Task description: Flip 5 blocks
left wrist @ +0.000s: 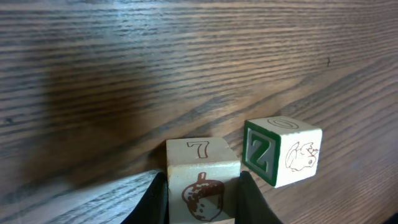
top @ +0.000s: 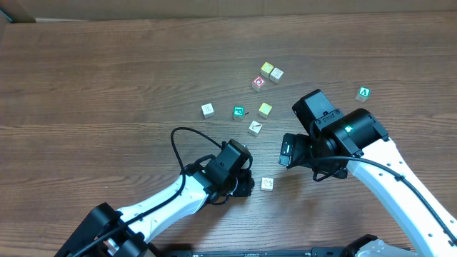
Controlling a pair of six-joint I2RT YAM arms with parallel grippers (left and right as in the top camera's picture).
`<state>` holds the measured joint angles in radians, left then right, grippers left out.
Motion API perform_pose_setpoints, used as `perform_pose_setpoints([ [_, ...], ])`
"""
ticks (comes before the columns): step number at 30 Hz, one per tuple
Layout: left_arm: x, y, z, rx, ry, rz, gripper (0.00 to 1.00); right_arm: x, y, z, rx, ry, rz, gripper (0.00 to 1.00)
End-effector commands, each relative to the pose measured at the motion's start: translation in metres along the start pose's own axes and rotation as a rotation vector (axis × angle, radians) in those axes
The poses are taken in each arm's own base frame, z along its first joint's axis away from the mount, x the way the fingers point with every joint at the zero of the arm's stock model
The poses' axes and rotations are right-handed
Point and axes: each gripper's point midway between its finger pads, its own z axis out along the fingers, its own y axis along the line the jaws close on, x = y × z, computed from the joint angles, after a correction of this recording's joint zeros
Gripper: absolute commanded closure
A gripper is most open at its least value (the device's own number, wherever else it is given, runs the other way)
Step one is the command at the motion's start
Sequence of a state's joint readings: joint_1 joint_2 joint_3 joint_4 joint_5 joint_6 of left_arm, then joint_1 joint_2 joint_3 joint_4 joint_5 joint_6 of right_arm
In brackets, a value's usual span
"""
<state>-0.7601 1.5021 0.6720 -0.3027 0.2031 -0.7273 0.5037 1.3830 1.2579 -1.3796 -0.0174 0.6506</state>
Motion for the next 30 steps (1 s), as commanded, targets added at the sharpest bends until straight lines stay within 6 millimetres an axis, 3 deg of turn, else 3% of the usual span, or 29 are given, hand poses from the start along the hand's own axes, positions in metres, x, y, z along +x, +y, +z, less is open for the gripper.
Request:
perform_pose_setpoints([
  [1,0.0028,-0.0026,0.0045,0.009,0.009,-0.001,0.96,-0.0074,0.0021,-0.0116,-0.022,-0.05,-0.002,0.0],
  [14,0.0033,-0.0115,0.0055,0.03,-0.001,0.02,0.94,-0.0069,0.0018,-0.0116,-0.021,-0.048,-0.002,0.0],
  [23,0.0033,-0.0115,0.0055,0.03,-0.001,0.02,0.72,-0.0057,0.0008,-0.0115,-0.017,-0.043,-0.002,0.0],
  [30,0.003,-0.0118,0.0055,0.031,-0.003,0.021,0.68,-0.004,-0.0007,-0.0114,-0.011,-0.036,-0.002,0.0],
])
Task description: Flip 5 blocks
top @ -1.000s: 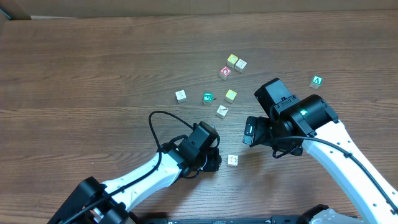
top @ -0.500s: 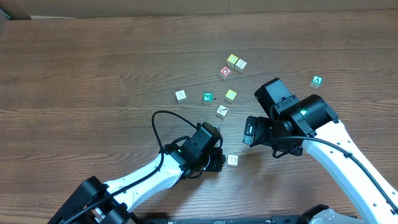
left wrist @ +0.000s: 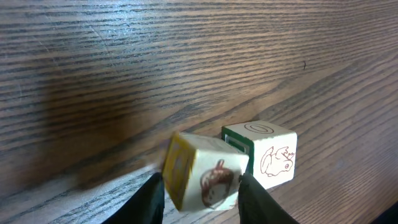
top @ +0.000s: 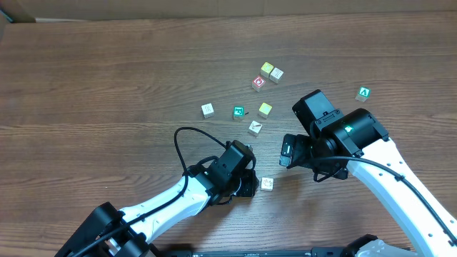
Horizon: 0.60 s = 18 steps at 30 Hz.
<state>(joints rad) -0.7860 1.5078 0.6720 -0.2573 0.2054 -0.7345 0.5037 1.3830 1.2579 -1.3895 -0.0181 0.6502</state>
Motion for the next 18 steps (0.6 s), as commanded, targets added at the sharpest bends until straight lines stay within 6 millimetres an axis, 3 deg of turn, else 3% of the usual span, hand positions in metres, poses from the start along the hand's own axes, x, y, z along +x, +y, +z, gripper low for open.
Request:
perform_pose_setpoints([
  [1,0.004,0.0006,0.0031,-0.002,0.014,-0.003,0.68,-0.0054,0.0004,-0.0114,-0.015,-0.043,-0.002,0.0],
  [18,0.0063,-0.0021,0.003,0.012,0.027,-0.059,0.81,-0.0053,0.0004,-0.0114,-0.015,-0.042,-0.001,0.0],
])
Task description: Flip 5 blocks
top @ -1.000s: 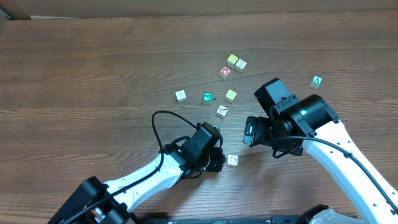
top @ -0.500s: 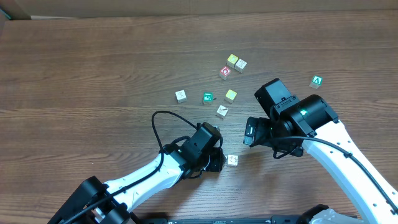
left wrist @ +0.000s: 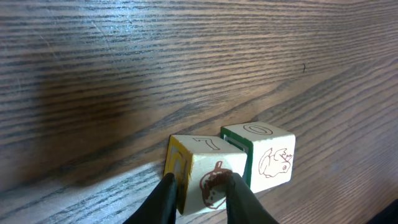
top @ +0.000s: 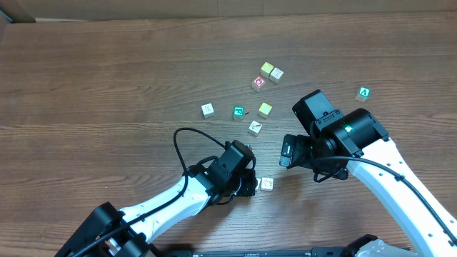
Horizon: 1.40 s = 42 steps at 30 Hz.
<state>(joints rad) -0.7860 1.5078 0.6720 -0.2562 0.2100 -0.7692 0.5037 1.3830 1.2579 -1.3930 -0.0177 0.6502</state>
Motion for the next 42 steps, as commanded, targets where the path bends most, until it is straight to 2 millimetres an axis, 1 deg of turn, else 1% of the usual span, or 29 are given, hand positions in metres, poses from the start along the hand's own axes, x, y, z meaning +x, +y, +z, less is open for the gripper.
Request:
perform_pose_setpoints([
  [1,0.0061,-0.001,0.003,0.007,0.025,-0.029,0.81,-0.0058,0.0009,-0.0114,-0.018,-0.044,-0.001,0.0],
  [12,0.0076,0.0001,0.0031,0.0,0.031,-0.149,0.89,-0.0058,0.0009,-0.0114,-0.018,-0.044,0.003,0.0],
  [19,0.006,0.0015,0.0031,-0.008,0.021,-0.195,0.88,-0.0057,0.0009,-0.0114,-0.018,-0.044,0.002,0.0],
  [34,0.0081,0.0006,0.0033,-0.008,0.028,-0.272,0.92,-0.0059,0.001,-0.0114,-0.018,-0.045,0.002,0.0],
  [39,0.0086,0.0008,0.0037,-0.016,0.021,-0.268,0.9,-0.0058,0.0009,-0.0114,-0.018,-0.044,0.002,0.0],
  [42,0.0084,0.0006,0.0037,-0.015,0.021,-0.248,0.87,-0.0059,0.0009,-0.0114,-0.018,-0.045,0.002,0.0],
])
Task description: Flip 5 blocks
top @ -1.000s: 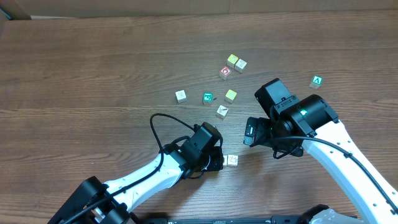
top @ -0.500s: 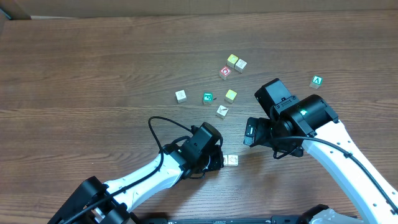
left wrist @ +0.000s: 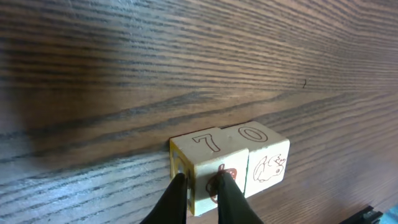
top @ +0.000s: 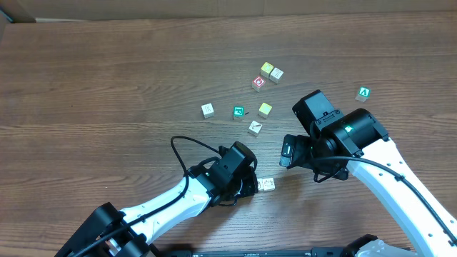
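Observation:
In the left wrist view two wooden blocks stand flush side by side. The left block (left wrist: pixel 205 163) has a 7 on top, an acorn on its near face and a yellow side. The right block (left wrist: pixel 266 158) has a 0 on top and a squirrel. My left gripper (left wrist: pixel 202 198) sits low at the 7 block's near corner, its fingers (left wrist: pixel 177 200) drawn close together, with only that corner showing between them. From overhead the left gripper (top: pixel 248 186) touches this pair (top: pixel 267 185). My right gripper (top: pixel 286 152) hovers to the pair's upper right, its jaws hidden.
Several more blocks lie behind: a white one (top: pixel 207 109), a teal one (top: pixel 238 112), a yellow one (top: pixel 265 109), one with a tick (top: pixel 255 128), a red-ringed one (top: pixel 258 83), a touching pair (top: pixel 271 71), and a green A block (top: pixel 364 93) at far right.
The 7 block now stands square and flush against the 0 block. My left fingers have drawn closer together at its near corner. The right arm has not moved.
My left gripper was shut on the acorn block, beside the green Z block. Then the jaws stood open and the block was tilted, its yellow side showing. Then it rested against its neighbour with the fingers narrower, and now the fingers are nearly together.

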Controlling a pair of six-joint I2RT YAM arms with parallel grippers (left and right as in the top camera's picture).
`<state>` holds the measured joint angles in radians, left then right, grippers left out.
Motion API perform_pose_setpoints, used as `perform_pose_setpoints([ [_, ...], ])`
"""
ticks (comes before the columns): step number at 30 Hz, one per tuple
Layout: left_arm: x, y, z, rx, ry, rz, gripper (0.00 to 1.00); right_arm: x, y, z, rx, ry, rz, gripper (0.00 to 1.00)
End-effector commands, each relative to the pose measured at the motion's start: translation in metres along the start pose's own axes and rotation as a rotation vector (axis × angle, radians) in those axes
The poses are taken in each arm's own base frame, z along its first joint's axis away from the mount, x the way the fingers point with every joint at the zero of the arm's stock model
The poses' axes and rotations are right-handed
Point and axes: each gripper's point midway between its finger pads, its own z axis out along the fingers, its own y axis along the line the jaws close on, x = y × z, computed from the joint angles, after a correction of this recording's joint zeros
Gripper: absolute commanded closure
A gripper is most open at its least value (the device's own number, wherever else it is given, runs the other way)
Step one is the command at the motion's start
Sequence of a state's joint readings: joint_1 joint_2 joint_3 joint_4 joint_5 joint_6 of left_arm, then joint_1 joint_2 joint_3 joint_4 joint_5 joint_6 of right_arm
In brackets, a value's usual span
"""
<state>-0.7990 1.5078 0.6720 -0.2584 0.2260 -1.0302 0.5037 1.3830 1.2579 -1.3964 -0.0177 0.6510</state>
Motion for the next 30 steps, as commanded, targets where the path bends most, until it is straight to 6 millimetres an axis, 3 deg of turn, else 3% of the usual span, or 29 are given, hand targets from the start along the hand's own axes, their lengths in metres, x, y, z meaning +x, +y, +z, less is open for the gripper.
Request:
perform_pose_setpoints([
  [1,0.002,0.005,0.003,-0.025,-0.002,0.008,0.86,-0.006,0.001,-0.011,-0.02,-0.047,0.001,0.0],
  [13,-0.005,0.003,0.0,-0.02,-0.033,0.057,0.75,-0.006,0.001,-0.011,-0.02,-0.047,0.001,0.0],
  [21,-0.024,0.004,-0.032,-0.034,-0.15,0.111,0.66,-0.007,0.002,-0.011,-0.022,-0.051,0.001,0.0],
  [26,-0.052,0.013,-0.055,-0.071,-0.247,0.223,0.63,-0.009,0.003,-0.012,-0.027,-0.057,-0.004,0.0],
  [30,-0.093,0.028,-0.079,-0.142,-0.284,0.225,0.63,-0.009,0.003,-0.012,-0.027,-0.056,-0.026,0.0],
])
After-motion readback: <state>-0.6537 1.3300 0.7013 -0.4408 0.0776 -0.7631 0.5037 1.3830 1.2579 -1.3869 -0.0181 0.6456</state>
